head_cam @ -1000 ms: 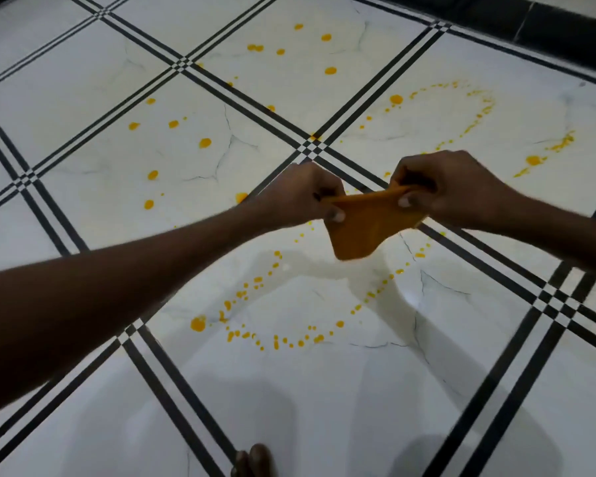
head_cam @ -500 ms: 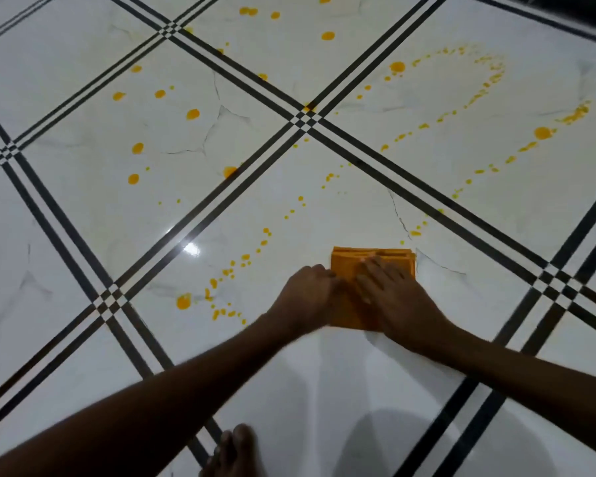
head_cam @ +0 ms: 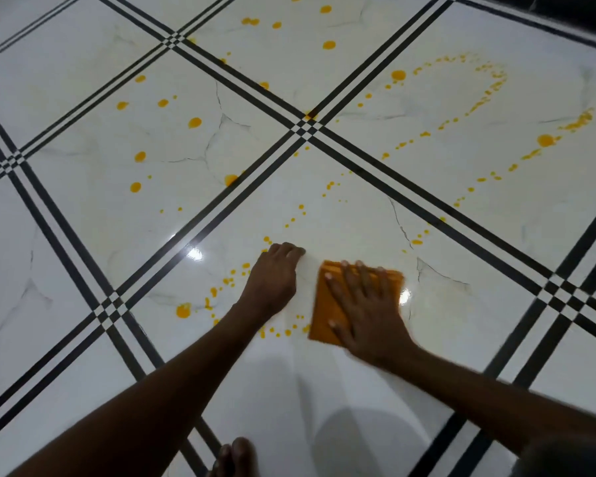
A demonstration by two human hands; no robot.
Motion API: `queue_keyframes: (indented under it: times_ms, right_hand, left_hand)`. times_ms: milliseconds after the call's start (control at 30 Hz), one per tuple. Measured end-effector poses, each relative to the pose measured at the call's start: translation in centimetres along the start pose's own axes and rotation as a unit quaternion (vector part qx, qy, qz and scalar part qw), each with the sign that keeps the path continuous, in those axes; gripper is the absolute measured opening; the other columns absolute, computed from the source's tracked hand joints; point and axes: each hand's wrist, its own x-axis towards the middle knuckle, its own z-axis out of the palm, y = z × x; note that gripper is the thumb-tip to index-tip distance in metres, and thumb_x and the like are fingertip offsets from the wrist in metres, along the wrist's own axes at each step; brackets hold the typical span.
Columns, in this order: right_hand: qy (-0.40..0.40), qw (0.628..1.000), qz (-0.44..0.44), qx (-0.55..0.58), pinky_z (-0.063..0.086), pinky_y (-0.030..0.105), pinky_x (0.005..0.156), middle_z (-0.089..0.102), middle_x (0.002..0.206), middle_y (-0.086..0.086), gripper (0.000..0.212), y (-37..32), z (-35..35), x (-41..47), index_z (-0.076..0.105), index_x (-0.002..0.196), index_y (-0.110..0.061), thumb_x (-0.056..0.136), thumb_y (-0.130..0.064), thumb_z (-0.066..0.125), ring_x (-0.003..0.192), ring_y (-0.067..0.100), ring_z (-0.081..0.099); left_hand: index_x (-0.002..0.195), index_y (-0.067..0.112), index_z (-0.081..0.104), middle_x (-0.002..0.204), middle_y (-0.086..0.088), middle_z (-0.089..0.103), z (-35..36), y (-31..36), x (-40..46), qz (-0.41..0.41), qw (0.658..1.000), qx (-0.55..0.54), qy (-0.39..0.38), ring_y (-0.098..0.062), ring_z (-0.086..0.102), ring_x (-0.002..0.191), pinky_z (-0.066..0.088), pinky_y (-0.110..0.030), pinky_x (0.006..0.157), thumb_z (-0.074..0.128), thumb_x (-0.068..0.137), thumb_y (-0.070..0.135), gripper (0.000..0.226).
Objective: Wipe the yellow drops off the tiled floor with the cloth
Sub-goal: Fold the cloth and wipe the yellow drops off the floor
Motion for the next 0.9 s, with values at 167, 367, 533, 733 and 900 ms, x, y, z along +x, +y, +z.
queue_keyframes:
  times_ms: [167, 367, 533, 733, 900]
  right_hand:
    - [0.031, 0.983, 0.179, -0.028, 0.007, 0.057, 0.126, 0.017, 0.171, 0.013, 0.080, 6.7, -2.0, 4.5, 0.015, 0.164, -0.023, 0.096, -0.058, 0.038, 0.156, 0.037, 0.017]
    - [0.020, 0.994, 0.104, 0.010, 0.012, 0.066, 0.122, 0.012, 0.171, 0.017, 0.085, -2.3, 0.3, -2.3, 0.014, 0.164, -0.020, 0.094, -0.057, 0.043, 0.158, 0.041, 0.010]
    - [0.016, 0.998, 0.056, -0.025, 0.013, 0.061, 0.124, 0.014, 0.172, 0.011, 0.082, 1.4, -0.2, 3.7, 0.017, 0.164, -0.023, 0.095, -0.060, 0.040, 0.157, 0.036, 0.016]
    - [0.027, 0.992, 0.126, -0.002, 0.014, 0.068, 0.121, 0.017, 0.169, 0.021, 0.090, -4.9, 0.8, -0.5, 0.021, 0.163, -0.015, 0.087, -0.056, 0.047, 0.155, 0.045, 0.018]
    - [0.005, 1.000, -0.021, 0.003, 0.014, 0.065, 0.122, 0.014, 0.172, 0.011, 0.087, -8.2, 1.9, 5.2, 0.020, 0.164, -0.024, 0.090, -0.062, 0.047, 0.157, 0.038, 0.015]
  left_hand:
    - [0.131, 0.009, 0.059, 0.127, -0.011, 0.062, -0.1, -2.9, -0.5, 0.012, 1.000, 0.027, -0.010, -0.033, 0.056, 0.115, 0.050, -0.044, 0.088, 0.047, 0.087, 0.007, 0.045]
    - [0.147, 0.010, 0.043, 0.145, -0.013, 0.043, -0.2, -1.8, -0.7, 0.011, 0.998, -0.002, -0.055, -0.032, 0.042, 0.130, 0.045, -0.044, 0.101, 0.043, 0.089, -0.002, 0.059]
    - [0.132, 0.011, 0.059, 0.124, -0.010, 0.062, -2.0, -5.4, -1.0, -0.034, 0.998, -0.030, 0.036, -0.031, 0.056, 0.110, 0.050, -0.044, 0.092, 0.041, 0.083, 0.007, 0.053]
    - [0.127, 0.003, 0.062, 0.122, -0.021, 0.062, -3.0, -13.8, -6.1, -0.166, 0.984, 0.037, 0.051, -0.042, 0.060, 0.106, 0.055, -0.047, 0.082, 0.053, 0.079, -0.003, 0.049]
    - [0.141, -0.001, 0.046, 0.137, -0.024, 0.050, -2.3, -16.6, -10.8, -0.238, 0.970, 0.052, 0.004, -0.042, 0.050, 0.121, 0.050, -0.048, 0.088, 0.058, 0.078, -0.004, 0.064]
